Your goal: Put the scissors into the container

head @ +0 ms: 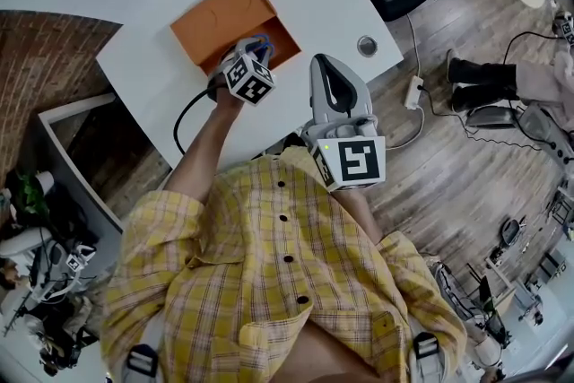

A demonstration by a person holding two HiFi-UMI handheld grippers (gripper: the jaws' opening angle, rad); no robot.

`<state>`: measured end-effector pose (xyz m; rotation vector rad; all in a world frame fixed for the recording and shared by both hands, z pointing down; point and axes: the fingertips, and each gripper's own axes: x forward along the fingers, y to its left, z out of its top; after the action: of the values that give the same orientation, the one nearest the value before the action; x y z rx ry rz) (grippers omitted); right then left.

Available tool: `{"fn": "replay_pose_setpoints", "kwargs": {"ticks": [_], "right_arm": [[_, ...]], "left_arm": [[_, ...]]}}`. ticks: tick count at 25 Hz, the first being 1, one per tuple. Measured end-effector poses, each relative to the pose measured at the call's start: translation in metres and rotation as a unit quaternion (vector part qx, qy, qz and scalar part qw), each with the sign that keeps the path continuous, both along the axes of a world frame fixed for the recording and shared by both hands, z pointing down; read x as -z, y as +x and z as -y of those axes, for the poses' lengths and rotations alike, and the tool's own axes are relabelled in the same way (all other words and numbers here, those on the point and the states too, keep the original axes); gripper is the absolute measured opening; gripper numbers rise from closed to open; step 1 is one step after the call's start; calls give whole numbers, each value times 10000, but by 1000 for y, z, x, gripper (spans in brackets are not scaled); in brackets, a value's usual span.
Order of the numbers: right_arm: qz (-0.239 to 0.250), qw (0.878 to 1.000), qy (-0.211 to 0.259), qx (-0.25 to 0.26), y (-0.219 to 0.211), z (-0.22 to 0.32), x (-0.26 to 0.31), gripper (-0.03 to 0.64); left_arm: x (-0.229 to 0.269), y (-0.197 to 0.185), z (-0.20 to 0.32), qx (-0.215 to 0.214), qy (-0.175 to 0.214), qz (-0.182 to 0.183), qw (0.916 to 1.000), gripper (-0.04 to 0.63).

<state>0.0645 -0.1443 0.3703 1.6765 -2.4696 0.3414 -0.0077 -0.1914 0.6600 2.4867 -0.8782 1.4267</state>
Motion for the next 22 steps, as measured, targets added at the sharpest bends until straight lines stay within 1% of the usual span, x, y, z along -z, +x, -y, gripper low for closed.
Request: {"fn": "replay_pose_setpoints", "kwargs": {"ticks": [7,13,22], "right_arm": [[16,10000,-52,47,-3,-2,1,6],[28,9999,-100,51,-3,4,-4,6],[60,9999,-115,70,-4,1,-2,6]], "left_arm": [[-2,1,0,22,-104,-35,9999,86],[-15,0,4,85,-257,-83,9996,87],[-16,-1,3,90,-319,-95,9994,87]]}}
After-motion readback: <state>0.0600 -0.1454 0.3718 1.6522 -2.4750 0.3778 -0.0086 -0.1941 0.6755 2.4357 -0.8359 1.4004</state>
